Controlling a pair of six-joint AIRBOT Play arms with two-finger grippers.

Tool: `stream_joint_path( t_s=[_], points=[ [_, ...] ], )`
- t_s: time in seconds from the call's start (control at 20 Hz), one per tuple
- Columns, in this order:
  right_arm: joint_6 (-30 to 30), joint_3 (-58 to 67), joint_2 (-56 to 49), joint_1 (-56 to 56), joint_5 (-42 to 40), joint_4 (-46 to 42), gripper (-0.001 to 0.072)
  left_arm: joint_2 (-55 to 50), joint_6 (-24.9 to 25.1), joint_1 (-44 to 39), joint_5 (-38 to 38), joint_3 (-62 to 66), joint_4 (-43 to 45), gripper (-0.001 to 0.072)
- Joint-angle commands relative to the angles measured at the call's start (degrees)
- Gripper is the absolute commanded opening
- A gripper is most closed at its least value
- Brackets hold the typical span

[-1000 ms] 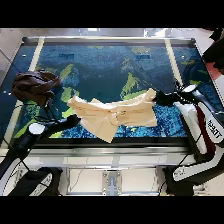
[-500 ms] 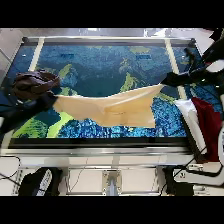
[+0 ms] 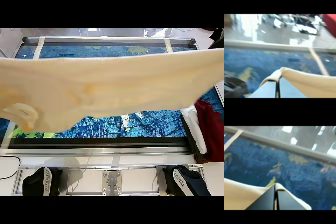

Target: Fold the shirts.

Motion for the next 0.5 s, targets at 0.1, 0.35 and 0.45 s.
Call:
stream_joint_path(
  t_s=[0.1,0.35,0.45],
  points=[
    [3.3,6.8,2.8,0.1,5.7,-11.7,0.0011,-5.6,-6.4,-20.8,-3.7,11.5,22.3,0.0012],
    [3.3,-11.6,-7.1,0.1,4.5,-9.9,0.0013,-24.7,-6.4,-28.8,-4.6,11.3,32.0,0.0013],
    [3.2,-16.8,-14.7,0.1,-1.0,-8.1,0.0013,-34.2,-6.4,-28.8,-2.4,11.3,32.0,0.0013]
  ],
)
